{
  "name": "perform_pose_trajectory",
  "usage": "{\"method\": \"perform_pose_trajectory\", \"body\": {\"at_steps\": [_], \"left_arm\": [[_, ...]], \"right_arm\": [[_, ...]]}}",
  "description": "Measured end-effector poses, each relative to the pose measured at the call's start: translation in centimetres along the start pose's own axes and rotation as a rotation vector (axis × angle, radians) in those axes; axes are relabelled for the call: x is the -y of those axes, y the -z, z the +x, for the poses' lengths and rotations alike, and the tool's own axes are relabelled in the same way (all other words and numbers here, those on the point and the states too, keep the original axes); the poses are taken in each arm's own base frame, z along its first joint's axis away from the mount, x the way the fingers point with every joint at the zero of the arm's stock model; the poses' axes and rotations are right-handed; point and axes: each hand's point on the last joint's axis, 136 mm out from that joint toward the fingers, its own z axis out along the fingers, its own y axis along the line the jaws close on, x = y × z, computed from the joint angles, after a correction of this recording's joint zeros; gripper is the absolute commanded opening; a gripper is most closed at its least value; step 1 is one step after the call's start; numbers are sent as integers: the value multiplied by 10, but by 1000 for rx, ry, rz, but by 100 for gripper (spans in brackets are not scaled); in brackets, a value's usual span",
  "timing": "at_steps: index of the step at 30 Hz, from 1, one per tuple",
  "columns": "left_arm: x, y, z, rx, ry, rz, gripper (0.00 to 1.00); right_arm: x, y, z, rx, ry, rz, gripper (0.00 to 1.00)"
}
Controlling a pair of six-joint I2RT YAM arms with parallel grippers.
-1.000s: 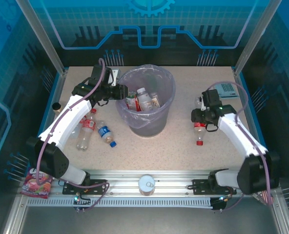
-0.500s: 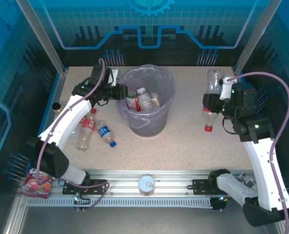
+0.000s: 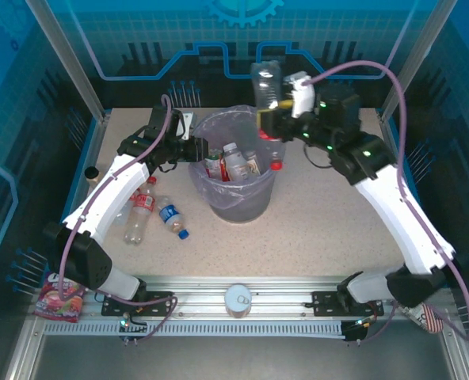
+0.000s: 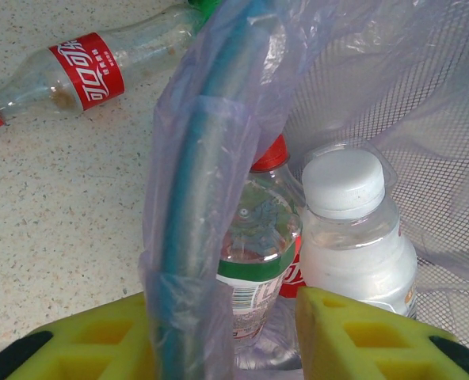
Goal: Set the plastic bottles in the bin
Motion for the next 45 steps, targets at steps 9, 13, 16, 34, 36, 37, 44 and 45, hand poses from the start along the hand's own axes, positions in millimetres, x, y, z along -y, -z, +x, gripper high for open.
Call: {"method": "perform_pose_trajectory", "body": {"at_steps": [9,13,16,34,36,37,44,45], "left_arm": [[0,0,0,4,-3,-8,42],[0,1,0,5,-3,-8,42],[0,1,0,5,-4,-8,42],[1,1,0,2,-25,-6,42],[1,1,0,2,-24,-6,42],[2,1,0,4,-25,-5,42],[2,1,0,6,-26,-8,42],[2,1,0,6,-26,-8,42]], "right_arm": [[-30,-89,44,-130,-30,-104,51],[-35,-114,74,-204,-65,-122,51],[-37,-122,98,-256,-94,-130,51],[-20,-142,184,-418,-157,-93,62],[-17,-142,187,-424,-154,-82,69],[-17,-142,187,-422,-151,-82,73],[-17,-140,182,-426,-132,-80,85],[-15,-138,181,-430,-130,-77,85]]}}
